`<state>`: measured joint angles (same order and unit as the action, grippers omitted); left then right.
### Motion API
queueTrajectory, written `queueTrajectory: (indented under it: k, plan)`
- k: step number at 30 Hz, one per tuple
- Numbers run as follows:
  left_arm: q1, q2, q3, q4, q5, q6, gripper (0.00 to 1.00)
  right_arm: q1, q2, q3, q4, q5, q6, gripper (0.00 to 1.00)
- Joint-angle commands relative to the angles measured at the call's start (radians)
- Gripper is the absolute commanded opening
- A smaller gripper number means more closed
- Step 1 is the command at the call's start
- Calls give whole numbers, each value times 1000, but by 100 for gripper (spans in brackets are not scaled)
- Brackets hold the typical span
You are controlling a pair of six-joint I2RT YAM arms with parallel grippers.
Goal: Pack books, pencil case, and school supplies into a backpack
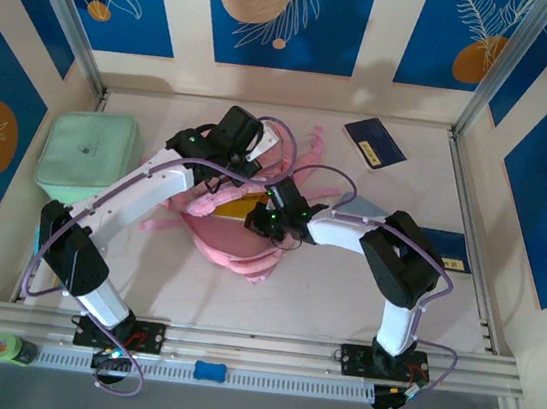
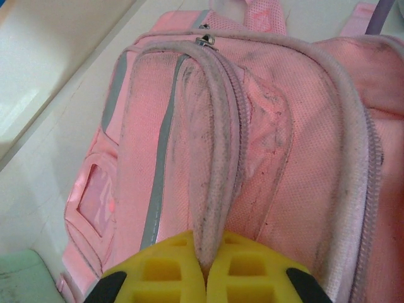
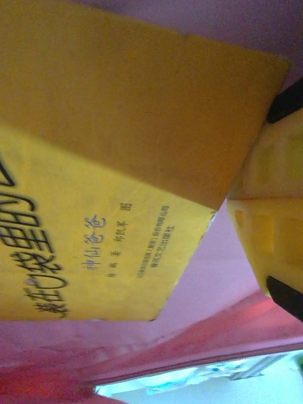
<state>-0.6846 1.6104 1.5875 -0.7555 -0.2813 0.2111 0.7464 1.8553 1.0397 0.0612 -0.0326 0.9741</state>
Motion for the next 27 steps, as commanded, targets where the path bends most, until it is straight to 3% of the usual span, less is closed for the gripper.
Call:
queueTrajectory:
  k: [1,5,9,15,22,27]
  plan:
    - [2,-84,-7,83,-3,9,0,-42,-34,-13,36,164,24,0]
    - [6,-86,-14,87,4,11,0,-88,-45,-2,84,190,8,0]
    - [9,-78,-12,87,-5,9,0,-105,-20,42,54,129,-14,0]
    - [21,-89,-33,64,-47,3,0,-64,-169,-91,84,81,-72,5]
    - [29,-135,-142,41,-71,-78,0,-67,-404,-183,-144,124,-125,18]
    - [30,-177,-252,59,-8,-135,0,-205,-555,-166,-416,183,-147,34]
